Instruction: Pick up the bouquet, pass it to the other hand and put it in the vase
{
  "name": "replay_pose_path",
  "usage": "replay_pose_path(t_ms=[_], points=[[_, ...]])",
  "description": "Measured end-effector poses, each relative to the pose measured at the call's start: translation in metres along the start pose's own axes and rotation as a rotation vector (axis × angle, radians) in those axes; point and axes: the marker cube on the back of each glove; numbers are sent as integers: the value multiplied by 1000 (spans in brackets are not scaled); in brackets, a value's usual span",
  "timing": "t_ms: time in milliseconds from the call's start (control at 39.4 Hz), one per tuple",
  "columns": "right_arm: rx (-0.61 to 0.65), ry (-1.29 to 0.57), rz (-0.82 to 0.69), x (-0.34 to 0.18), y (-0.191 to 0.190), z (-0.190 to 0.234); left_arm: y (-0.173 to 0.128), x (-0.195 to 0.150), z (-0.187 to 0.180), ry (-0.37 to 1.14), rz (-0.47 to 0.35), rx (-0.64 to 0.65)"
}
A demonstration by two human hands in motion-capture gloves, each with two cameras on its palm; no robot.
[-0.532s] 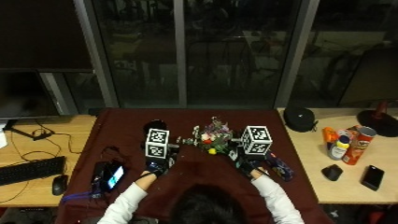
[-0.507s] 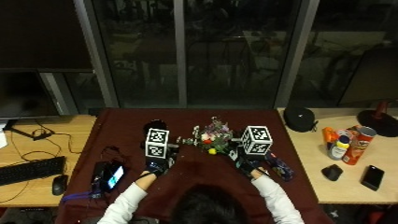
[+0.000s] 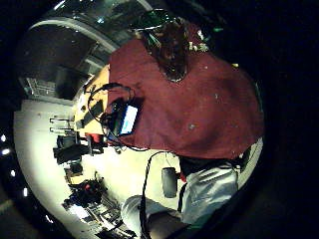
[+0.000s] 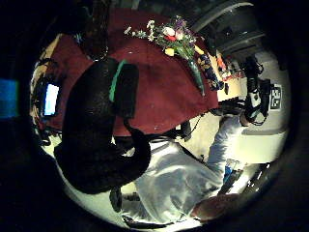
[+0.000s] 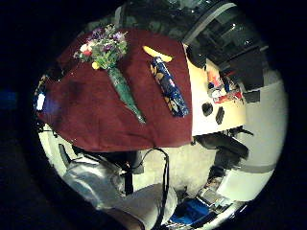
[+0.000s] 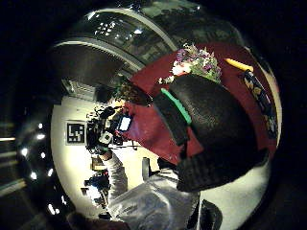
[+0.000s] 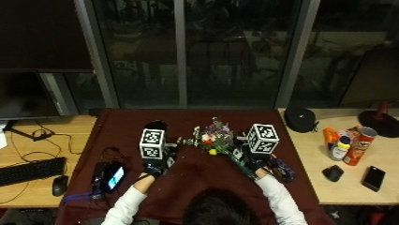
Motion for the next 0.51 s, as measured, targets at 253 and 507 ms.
replay_pose_path(t_ms=[253, 507], points=[[-35, -19, 12, 2, 5, -15, 5, -15, -44, 35, -10, 27], [-110, -58, 101, 18, -5, -14, 12, -14, -42, 74, 37, 40]])
